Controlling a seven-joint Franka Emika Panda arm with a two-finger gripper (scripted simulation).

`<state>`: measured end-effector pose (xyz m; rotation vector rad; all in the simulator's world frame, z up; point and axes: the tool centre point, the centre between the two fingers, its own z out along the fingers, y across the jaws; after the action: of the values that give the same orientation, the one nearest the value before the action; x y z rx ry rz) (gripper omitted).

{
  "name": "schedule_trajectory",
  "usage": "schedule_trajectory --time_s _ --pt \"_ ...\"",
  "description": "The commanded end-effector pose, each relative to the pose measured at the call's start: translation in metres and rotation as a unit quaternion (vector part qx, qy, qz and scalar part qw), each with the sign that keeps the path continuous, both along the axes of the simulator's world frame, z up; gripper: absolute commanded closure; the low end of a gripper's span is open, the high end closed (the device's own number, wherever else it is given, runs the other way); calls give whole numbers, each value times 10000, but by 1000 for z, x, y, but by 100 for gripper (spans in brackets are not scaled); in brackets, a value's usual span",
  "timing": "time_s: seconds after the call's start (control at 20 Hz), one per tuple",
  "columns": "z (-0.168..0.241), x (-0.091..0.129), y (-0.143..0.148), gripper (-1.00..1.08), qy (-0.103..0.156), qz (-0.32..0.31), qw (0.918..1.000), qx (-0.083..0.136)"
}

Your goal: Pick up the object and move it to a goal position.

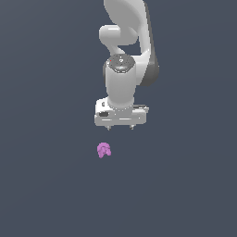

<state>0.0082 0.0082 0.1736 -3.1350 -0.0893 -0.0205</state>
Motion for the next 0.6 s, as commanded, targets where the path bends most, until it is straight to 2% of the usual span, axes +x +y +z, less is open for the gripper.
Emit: schedule_trajectory --time_s 0.0,0.55 --pt "-5 3 -5 -92 4 72 10000 -5" --pt "-49 23 -49 -92 37 762 9971 -34"
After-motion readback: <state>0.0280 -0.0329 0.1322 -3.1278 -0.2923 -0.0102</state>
